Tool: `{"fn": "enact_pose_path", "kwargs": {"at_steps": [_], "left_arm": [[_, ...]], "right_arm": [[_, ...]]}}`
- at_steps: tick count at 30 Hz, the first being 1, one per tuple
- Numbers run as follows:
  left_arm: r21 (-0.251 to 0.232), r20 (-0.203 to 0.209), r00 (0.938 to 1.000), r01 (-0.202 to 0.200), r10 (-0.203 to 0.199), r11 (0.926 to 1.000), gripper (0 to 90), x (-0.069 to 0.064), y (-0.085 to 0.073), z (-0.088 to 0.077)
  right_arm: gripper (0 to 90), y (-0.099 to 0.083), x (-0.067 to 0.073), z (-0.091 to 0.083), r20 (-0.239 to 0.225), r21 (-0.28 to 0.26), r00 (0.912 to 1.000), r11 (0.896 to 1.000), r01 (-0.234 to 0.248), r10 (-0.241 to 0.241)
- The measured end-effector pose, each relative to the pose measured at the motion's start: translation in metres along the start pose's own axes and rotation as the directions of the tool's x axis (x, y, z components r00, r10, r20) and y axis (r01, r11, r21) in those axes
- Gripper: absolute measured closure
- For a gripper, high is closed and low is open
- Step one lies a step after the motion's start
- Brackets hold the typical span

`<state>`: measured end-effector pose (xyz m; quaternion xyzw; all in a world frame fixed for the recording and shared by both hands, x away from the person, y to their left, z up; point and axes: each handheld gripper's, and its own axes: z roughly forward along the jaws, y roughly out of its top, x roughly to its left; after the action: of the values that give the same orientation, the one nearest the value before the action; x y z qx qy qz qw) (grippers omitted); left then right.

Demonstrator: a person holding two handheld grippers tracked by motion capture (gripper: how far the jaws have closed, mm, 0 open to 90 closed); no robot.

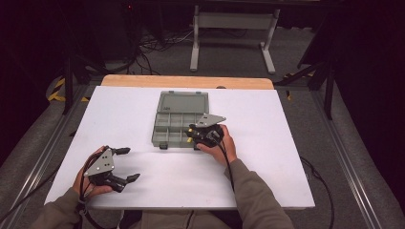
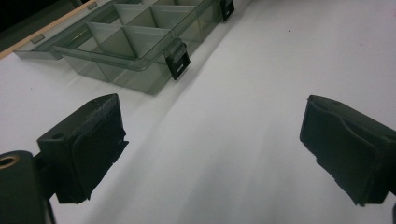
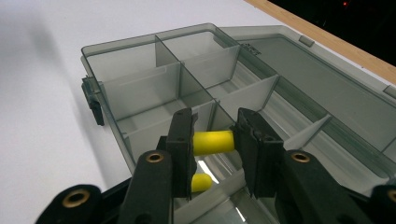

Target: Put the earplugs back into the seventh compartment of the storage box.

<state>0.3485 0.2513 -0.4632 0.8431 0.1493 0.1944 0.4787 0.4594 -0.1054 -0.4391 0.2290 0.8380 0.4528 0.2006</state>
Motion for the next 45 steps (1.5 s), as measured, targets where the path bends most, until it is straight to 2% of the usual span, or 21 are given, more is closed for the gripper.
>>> {"fn": "enact_pose_path", "kwargs": {"at_steps": [5,7,22,26,31,38,45], "left_arm": [[0.006,0.000,1.0000,-0.003,0.003,1.0000,7.3,-0.001,0.000,0.001],[0.005,-0.003,1.0000,0.001,-0.001,1.0000,7.3,-0.001,-0.001,0.000],[0.006,-0.016,0.9999,0.004,-0.003,1.0000,8.0,0.000,-0.001,-0.001],[-0.002,-0.026,0.9996,0.007,-0.007,1.0000,9.7,0.000,0.000,-0.003],[0.000,-0.038,0.9992,0.009,-0.009,1.0000,13.0,0.000,0.000,-0.003],[-0.007,-0.045,0.9989,0.016,-0.016,0.9999,17.7,0.002,0.001,-0.006],[-0.005,-0.053,0.9985,0.009,-0.009,0.9999,23.2,0.002,0.002,-0.007]], "right_arm": [[66.5,-0.001,0.002,0.001,-0.001,0.013,1.0000,1.000,0.002,-0.002],[66.1,-0.002,0.001,0.005,-0.003,0.035,1.0000,0.999,0.008,-0.008],[63.1,-0.002,0.001,-0.001,-0.007,0.004,0.9999,1.000,-0.008,0.008],[60.0,-0.001,0.003,-0.009,0.019,-0.040,0.9998,0.999,0.000,0.000],[58.9,0.001,0.010,-0.025,0.050,-0.071,0.9974,0.996,0.056,-0.053],[57.0,0.003,0.011,-0.046,0.060,-0.121,0.9969,0.991,0.058,-0.051],[56.5,0.002,0.012,-0.061,0.065,-0.147,0.9969,0.988,0.053,-0.043]]}}
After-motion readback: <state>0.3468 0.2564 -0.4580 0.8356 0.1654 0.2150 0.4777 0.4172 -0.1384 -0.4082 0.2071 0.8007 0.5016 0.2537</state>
